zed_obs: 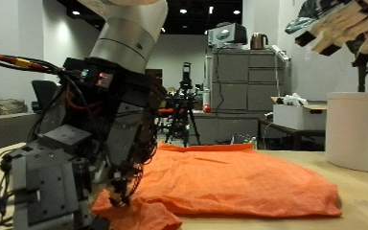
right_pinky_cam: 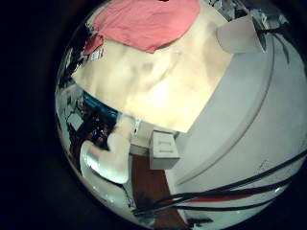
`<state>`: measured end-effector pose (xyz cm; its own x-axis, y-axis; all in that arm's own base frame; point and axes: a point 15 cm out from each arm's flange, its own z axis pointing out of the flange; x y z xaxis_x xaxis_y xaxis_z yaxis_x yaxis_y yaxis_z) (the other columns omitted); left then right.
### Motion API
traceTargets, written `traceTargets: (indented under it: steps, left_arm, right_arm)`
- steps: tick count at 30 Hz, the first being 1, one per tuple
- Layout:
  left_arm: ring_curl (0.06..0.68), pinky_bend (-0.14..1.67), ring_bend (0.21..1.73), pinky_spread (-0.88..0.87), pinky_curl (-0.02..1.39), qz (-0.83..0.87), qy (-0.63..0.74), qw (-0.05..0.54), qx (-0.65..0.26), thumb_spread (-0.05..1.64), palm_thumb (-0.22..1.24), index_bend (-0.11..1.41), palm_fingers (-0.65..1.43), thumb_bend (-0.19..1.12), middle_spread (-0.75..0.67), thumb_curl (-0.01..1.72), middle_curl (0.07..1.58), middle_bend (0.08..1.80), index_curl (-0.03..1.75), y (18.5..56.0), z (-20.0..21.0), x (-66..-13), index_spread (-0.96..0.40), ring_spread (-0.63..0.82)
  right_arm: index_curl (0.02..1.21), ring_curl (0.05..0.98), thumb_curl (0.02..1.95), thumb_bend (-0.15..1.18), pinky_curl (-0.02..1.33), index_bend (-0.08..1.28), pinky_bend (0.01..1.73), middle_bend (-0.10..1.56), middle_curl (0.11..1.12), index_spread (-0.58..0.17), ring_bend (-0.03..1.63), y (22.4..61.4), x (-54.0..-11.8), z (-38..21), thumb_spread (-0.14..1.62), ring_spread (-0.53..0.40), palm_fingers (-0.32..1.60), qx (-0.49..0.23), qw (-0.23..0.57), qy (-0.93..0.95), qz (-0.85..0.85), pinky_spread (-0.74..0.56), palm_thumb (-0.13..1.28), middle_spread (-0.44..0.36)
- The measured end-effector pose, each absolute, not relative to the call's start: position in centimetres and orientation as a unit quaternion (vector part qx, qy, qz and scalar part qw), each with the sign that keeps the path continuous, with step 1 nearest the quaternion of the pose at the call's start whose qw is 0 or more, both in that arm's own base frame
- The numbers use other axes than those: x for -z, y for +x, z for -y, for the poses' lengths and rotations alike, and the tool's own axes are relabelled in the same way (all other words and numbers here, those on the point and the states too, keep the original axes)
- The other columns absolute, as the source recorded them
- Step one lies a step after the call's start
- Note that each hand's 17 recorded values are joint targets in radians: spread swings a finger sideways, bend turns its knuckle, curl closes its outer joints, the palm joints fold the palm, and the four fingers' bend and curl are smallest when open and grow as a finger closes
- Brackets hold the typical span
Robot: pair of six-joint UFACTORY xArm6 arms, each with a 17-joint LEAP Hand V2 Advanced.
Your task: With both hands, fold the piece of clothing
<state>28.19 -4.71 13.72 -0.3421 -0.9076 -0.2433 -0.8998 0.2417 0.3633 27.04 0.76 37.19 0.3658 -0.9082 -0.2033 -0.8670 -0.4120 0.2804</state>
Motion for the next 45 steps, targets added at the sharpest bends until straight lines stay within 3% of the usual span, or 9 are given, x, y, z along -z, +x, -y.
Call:
traceTargets:
  steps: [4,7,11,16,19,26,32,37,45]
  left_arm:
    - [0.247,0.75,0.83,-0.36,0.39,0.776,0.567,0.021,0.277,0.94,0.47,0.17,0.51,-0.02,-0.23,0.34,0.54,0.64,0.25,27.6,3.8,-14.0,-0.01,-0.2]
    - [0.264,0.81,0.92,-0.51,0.39,0.771,0.573,0.011,0.279,0.97,0.53,0.19,0.81,-0.01,-0.34,0.34,0.56,0.73,0.27,28.2,3.6,-14.0,-0.12,-0.35]
    - [0.298,0.93,0.93,-0.61,0.45,0.767,0.578,0.01,0.277,1.04,0.62,0.2,0.88,0.0,-0.42,0.34,0.59,0.75,0.3,28.1,3.4,-14.6,-0.23,-0.45]
    - [0.321,1.0,0.95,-0.67,0.48,0.763,0.585,0.008,0.276,1.11,0.67,0.19,1.17,0.0,-0.52,0.33,0.6,0.82,0.33,28.1,3.0,-15.6,-0.36,-0.53]
    - [0.387,1.04,1.09,-0.67,0.49,0.765,0.584,0.005,0.272,1.21,0.68,0.18,1.29,-0.01,-0.53,0.31,0.64,0.95,0.34,28.1,2.9,-15.8,-0.44,-0.52]
    - [0.464,1.12,1.21,-0.65,0.53,0.768,0.585,-0.002,0.262,1.39,0.58,0.29,1.23,-0.01,-0.52,0.24,0.68,1.03,0.43,27.7,2.9,-17.3,-0.52,-0.48]
    - [0.496,1.16,1.26,-0.64,0.56,0.772,0.58,0.005,0.259,1.45,0.55,0.35,1.18,0.0,-0.51,0.21,0.71,1.06,0.52,27.5,2.9,-19.6,-0.55,-0.46]
    - [0.51,1.18,1.27,-0.62,0.57,0.775,0.579,0.004,0.252,1.48,0.53,0.35,1.15,0.0,-0.5,0.19,0.72,1.08,0.58,27.7,2.9,-20.5,-0.57,-0.45]
    - [0.519,1.2,1.28,-0.62,0.57,0.778,0.582,0.003,0.237,1.49,0.54,0.32,1.14,0.0,-0.49,0.19,0.74,1.08,0.65,28.3,2.0,-22.4,-0.58,-0.45]
  right_arm:
    - [0.31,0.252,0.28,-0.02,0.31,0.17,0.33,0.19,0.3,-0.256,0.28,27.1,-37.2,-0.3,1.07,0.24,0.14,0.165,0.06,0.824,0.539,0.36,0.54,0.112]
    - [0.31,0.252,0.28,-0.02,0.31,0.17,0.33,0.19,0.3,-0.256,0.28,27.1,-37.2,0.2,1.07,0.24,0.15,0.165,0.057,0.823,0.541,0.36,0.55,0.113]
    - [0.3,0.256,0.28,-0.02,0.31,0.16,0.32,0.2,0.31,-0.259,0.3,27.0,-37.2,0.2,1.07,0.226,0.19,0.168,0.058,0.822,0.541,0.36,0.55,0.1]
    - [0.29,0.261,0.28,-0.02,0.31,0.16,0.32,0.2,0.32,-0.257,0.32,25.5,-34.4,0.1,1.08,0.211,0.2,0.202,0.079,0.815,0.537,0.33,0.57,0.092]
    - [0.29,0.261,0.28,-0.02,0.3,0.16,0.3,0.22,0.33,-0.257,0.32,24.6,-31.8,-0.2,1.08,0.195,0.21,0.22,0.087,0.812,0.534,0.29,0.59,0.085]
    - [0.28,0.281,0.29,-0.02,0.29,0.16,0.28,0.23,0.34,-0.242,0.41,25.5,-27.0,-1.6,1.08,0.104,0.3,0.191,0.076,0.831,0.517,0.16,0.61,0.062]
    - [0.25,0.343,0.3,-0.02,0.3,0.14,0.31,0.32,0.38,-0.22,0.59,24.3,-24.3,-3.0,1.06,-0.049,0.37,0.198,0.092,0.835,0.505,-0.02,0.63,0.027]
    - [0.27,0.345,0.31,-0.02,0.3,0.17,0.3,0.34,0.39,-0.213,0.58,25.5,-22.4,-4.3,1.04,-0.077,0.32,0.177,0.091,0.843,0.499,-0.03,0.67,0.022]
    - [0.3,0.318,0.32,-0.02,0.31,0.18,0.33,0.3,0.38,-0.209,0.49,27.0,-19.9,-4.1,1.0,-0.043,0.28,0.128,0.132,0.849,0.495,-0.03,0.7,0.028]
